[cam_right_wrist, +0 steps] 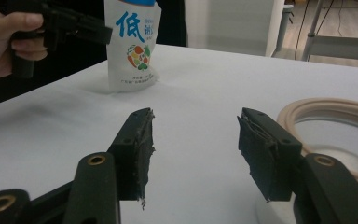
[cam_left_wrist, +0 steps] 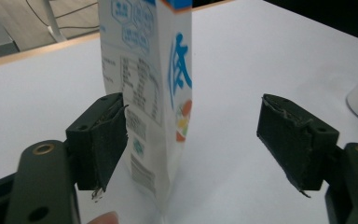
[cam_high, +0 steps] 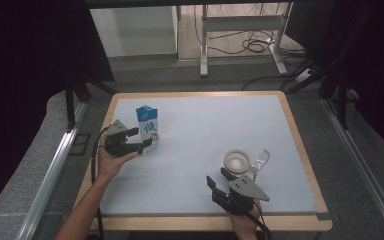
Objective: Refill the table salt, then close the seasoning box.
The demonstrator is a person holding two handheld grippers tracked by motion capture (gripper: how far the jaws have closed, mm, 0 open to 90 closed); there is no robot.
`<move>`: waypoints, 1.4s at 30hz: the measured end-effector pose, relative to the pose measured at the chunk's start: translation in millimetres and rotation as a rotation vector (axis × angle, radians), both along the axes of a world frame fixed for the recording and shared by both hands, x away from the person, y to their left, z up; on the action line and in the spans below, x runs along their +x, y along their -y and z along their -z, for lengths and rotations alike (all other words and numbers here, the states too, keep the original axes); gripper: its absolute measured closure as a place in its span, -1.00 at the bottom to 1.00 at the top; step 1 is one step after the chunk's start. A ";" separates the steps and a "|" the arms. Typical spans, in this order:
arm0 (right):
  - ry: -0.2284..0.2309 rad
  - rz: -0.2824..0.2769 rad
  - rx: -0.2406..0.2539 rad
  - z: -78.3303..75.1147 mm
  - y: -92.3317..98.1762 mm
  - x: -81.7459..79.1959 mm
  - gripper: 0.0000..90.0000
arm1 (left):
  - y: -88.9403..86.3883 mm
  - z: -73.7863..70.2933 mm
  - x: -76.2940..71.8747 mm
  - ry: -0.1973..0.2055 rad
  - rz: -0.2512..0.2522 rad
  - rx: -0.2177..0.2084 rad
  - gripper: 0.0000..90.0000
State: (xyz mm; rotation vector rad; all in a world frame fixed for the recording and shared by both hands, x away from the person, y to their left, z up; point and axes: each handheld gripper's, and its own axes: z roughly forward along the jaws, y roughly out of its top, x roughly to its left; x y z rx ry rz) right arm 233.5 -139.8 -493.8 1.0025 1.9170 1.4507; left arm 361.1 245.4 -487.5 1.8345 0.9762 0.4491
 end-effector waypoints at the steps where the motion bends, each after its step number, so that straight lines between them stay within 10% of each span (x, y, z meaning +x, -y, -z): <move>1: 0.002 -0.003 0.001 -0.9 1.9 -0.3 0.07 | -0.8 1.3 -3.3 0.002 -0.001 -0.003 -0.50; 15: 0.054 -0.035 -0.044 -13.5 60.8 -19.5 0.99 | 1.4 12.8 -28.6 -0.007 0.015 -0.003 -0.55; 37: 0.021 0.058 0.005 -27.2 115.3 0.0 1.00 | 11.6 27.1 -36.6 -0.045 0.076 -0.036 -0.55; 42: 0.028 0.056 0.016 -33.9 116.4 4.3 1.00 | 17.5 29.8 -42.8 -0.028 0.070 0.016 -0.55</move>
